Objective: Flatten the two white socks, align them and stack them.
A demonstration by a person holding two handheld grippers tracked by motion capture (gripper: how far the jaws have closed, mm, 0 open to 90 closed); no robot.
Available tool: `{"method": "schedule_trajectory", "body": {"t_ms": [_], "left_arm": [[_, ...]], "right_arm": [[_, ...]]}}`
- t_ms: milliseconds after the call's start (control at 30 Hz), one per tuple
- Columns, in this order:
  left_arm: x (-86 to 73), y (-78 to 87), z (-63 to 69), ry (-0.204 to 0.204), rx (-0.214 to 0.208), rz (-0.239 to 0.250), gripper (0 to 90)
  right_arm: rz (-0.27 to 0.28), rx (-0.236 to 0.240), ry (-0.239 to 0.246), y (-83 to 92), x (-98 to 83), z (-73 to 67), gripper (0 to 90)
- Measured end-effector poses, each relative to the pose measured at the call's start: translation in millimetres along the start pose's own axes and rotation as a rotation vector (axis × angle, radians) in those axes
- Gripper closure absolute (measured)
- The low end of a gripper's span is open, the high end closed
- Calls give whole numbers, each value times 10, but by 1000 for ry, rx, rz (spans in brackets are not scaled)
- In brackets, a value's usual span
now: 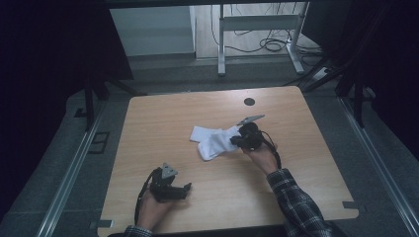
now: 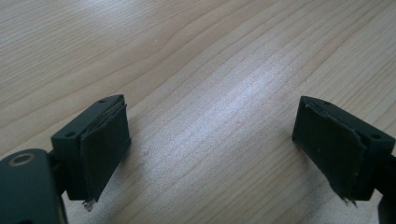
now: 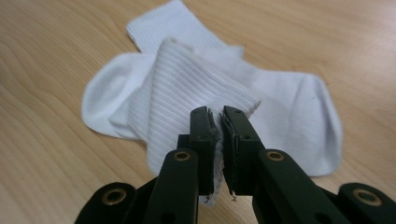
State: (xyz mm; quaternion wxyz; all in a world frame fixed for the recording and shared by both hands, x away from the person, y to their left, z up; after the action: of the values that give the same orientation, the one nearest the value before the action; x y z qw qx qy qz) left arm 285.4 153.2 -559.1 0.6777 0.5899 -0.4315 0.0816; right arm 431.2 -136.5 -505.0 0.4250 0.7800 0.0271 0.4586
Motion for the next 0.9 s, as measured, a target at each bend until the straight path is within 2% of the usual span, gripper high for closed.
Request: {"method": "schedule_trajectory", "body": {"t_ms": [33,67,133,233,367,533,633,767,800,833,900], "left_arm": [[0,0,0,0,0,0,109],[0,0,0,0,0,0,109],[0,0,0,0,0,0,109],[0,0,0,-1,0,0,109],[3,-2,1,-1,3,1,109],[3,-4,4,3,2,2,109],[3,-1,1,-1,4,-1,109],[4,-4,-1,-2,4,2,110],[4,-5,-1,-2,4,2,109],[4,-5,-1,-2,4,2,110],[4,-5,-1,-1,4,3,109]], "right_arm": [[0,0,0,0,0,0,826],[15,3,-1,95,46,-4,827],[24,6,2,141,70,-9,828],[46,10,-1,300,169,-53,831],[59,16,9,380,258,-110,836],[86,41,44,459,446,-275,840],[114,61,76,544,619,-440,841],[127,53,104,645,749,-539,842],[148,53,117,751,832,-590,843],[148,53,117,751,832,-590,843],[172,49,131,908,918,-638,843]]}}
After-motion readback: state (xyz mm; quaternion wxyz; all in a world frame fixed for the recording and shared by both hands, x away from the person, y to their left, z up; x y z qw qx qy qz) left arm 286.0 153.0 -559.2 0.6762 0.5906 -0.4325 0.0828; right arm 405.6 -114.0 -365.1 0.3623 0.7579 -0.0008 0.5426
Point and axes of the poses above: each handheld gripper's, and its own axes: y roughly backward along the jaws, x roughly out of its top, z roughly to its right, the point moved 2 cm from there along -y, roughly forward along the jaws, and after that the axes turned 8 degrees about x, right-handed, at the moved point
